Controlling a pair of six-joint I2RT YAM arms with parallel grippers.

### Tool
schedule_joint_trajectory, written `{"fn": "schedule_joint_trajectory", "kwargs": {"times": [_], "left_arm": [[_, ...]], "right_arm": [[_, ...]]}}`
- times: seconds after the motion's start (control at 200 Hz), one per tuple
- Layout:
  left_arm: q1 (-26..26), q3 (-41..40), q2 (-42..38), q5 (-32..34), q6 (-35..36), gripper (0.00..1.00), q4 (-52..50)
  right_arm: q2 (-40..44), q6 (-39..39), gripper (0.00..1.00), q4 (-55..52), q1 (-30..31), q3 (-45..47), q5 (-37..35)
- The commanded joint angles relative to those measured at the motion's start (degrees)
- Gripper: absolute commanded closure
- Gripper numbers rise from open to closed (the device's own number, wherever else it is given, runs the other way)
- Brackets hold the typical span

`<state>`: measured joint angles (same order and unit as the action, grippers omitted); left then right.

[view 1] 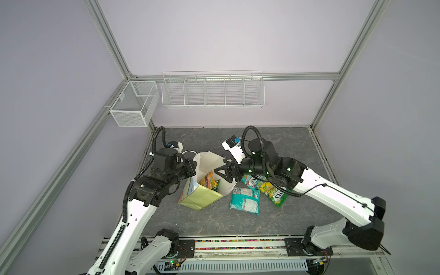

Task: Place the snacks into the paper bag
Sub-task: Place the snack in the paper bag, then pick up the snack at the center of the table.

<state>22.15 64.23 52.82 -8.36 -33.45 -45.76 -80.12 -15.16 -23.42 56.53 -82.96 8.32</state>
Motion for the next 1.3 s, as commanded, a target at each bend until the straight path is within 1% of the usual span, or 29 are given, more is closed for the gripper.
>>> {"fn": "schedule_joint_trajectory", "kwargs": {"times": [0.0, 0.19, 0.415, 0.89, 1.1, 1.295], "left_arm": [[0.23, -0.23, -1.08, 0.7, -1.0, 1.0, 2.84], [0.17, -0.93, -1.23, 0.65, -1.52, 1.0, 3.47], [0.17, -1.3, -1.23, 0.43, -1.97, 1.0, 4.1], [0.26, -1.91, -1.86, 0.44, -2.06, 1.0, 4.27], [0.22, -2.09, -2.02, 0.43, -2.16, 1.0, 4.34], [0.21, -2.43, -2.11, 0.39, -2.1, 1.0, 4.44]], "right_arm": [[3.75, -1.54, 0.23, -0.38, -1.22, 3.3, -4.57], [8.57, -3.58, 0.2, -0.05, -3.8, 7.68, -6.1], [12.14, -5.32, 0.18, -1.73, -6.23, 11.33, -7.81], [18.29, -8.16, 0.14, -5.3, -8.95, 18.19, -11.78], [20.04, -10.53, 0.14, -7.9, -10.89, 20.64, -11.22], [21.87, -12.4, 0.13, -7.51, -12.25, 25.7, -10.77]]}}
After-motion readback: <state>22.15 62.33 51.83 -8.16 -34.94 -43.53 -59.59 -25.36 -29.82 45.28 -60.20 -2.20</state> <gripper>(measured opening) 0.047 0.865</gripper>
